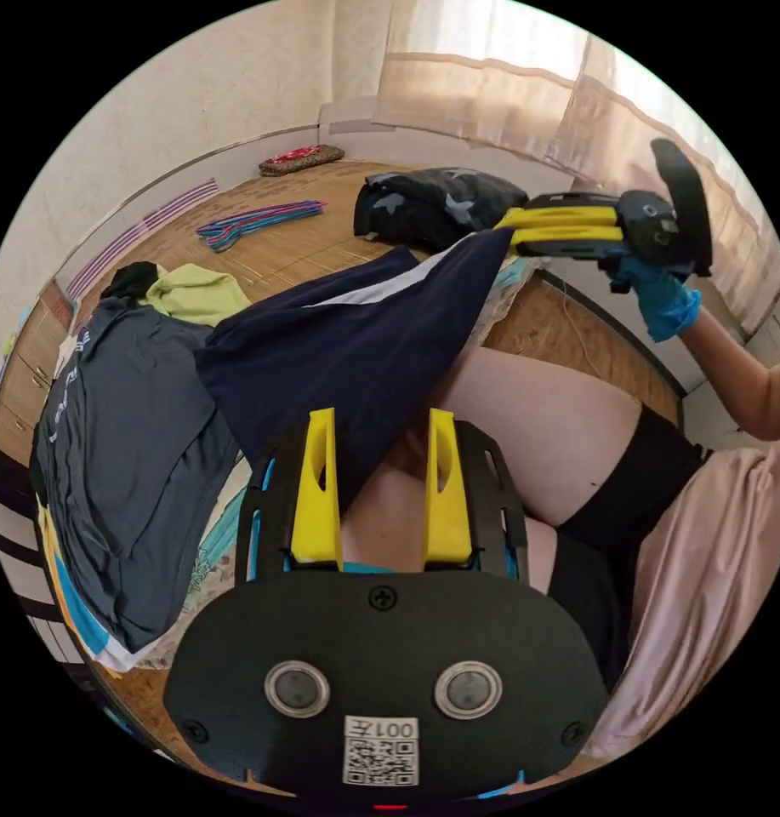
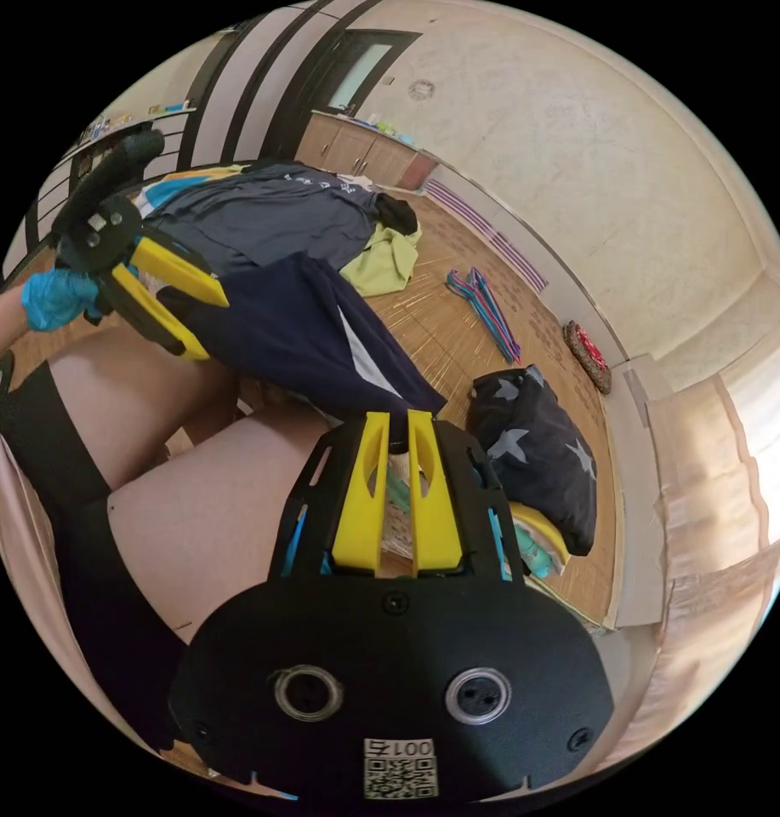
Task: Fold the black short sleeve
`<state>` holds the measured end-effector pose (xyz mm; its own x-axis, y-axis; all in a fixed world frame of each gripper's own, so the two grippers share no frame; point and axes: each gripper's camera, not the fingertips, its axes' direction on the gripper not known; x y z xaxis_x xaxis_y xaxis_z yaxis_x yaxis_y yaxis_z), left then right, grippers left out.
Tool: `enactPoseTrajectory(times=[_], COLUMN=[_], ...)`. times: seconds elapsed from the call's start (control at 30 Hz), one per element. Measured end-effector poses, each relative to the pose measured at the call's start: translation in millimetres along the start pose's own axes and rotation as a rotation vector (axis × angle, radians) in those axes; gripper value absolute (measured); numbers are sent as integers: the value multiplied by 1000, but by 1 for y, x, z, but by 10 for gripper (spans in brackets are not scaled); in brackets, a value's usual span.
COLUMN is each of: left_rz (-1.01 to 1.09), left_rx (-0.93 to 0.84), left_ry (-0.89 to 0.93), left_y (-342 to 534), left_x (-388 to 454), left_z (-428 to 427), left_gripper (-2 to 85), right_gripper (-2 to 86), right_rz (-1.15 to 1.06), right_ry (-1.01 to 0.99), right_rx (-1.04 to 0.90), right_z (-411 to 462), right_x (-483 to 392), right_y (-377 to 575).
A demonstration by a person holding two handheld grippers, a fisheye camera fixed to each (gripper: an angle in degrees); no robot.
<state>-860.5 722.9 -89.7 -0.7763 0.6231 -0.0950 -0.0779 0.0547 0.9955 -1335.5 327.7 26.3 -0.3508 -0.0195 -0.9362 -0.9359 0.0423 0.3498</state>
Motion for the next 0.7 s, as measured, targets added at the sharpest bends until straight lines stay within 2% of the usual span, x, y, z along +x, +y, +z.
enactPoseTrajectory(times=[0.2,0.27,0.43,0.57,0.7], left_rz=[-52,-88,-94,-54,-60], left_rx=[-67,-90,-48,14,98], left_ry=[-129,-164,-194,-292,-317], left_y=[-13,-13,-20,-36,-55], left_x=[11,10,20,40,46], left_z=[0,-5,-26,-53,-84], left_gripper=[95,59,-6,-12,-13], right_gripper=[18,20,21,22,21], right_rz=[82,103,108,137,173], right_ry=[-3,-6,13,-8,-63], right_rx=[47,59,65,68,98], right_z=[-22,-29,-43,-56,-75], right_x=[29,37,48,68,95], right_y=[-2,1,9,20,31])
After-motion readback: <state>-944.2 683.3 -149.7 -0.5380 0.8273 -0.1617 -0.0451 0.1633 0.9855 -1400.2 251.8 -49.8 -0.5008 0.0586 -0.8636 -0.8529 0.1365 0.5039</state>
